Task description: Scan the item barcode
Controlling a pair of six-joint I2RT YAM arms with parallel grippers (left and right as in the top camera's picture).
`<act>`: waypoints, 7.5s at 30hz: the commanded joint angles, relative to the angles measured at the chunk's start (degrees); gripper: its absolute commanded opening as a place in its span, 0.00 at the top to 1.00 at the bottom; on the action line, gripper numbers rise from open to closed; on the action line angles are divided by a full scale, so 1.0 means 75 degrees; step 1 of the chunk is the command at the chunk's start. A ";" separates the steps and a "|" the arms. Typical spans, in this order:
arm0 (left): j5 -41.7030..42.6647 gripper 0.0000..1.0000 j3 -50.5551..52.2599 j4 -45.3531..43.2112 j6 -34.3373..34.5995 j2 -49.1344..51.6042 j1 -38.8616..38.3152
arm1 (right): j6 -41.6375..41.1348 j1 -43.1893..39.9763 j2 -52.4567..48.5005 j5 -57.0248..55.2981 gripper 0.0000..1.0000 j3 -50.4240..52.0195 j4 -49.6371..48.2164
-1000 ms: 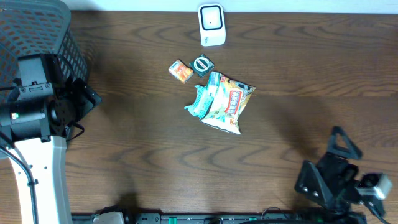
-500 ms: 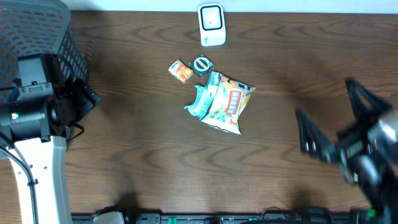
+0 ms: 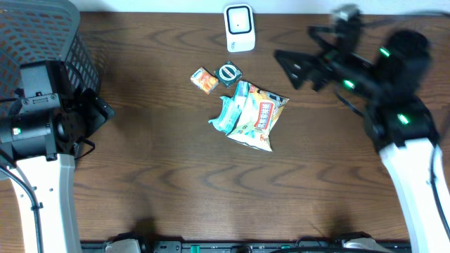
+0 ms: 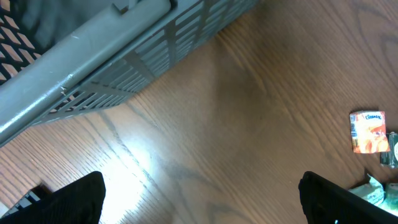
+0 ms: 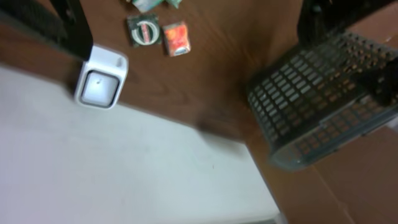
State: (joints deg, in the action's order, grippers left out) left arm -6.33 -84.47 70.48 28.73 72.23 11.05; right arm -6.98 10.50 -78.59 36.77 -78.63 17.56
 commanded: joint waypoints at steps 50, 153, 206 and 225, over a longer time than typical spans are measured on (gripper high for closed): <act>-0.0023 0.02 -0.0017 0.0012 0.0070 0.0000 0.0026 | -0.2600 0.2801 -0.6033 -0.5543 0.60 -0.1705 0.1938; -0.0023 0.02 -0.0017 0.0000 0.0070 0.0000 0.0026 | -0.2063 0.1749 -0.4572 -0.6566 0.91 -0.1661 0.6164; -0.0023 0.03 -0.0017 0.0003 0.0070 0.0000 0.0026 | -0.1399 0.1107 -0.4482 -0.4252 0.85 -0.0417 0.2433; -0.0023 0.02 -0.0017 0.0000 0.0070 0.0000 0.0026 | -0.0481 0.0883 -0.4526 -0.3966 0.87 -0.2579 0.8381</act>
State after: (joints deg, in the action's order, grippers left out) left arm -6.35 -84.47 70.43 28.73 72.23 11.05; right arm -11.88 16.78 -112.33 6.72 -100.73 79.15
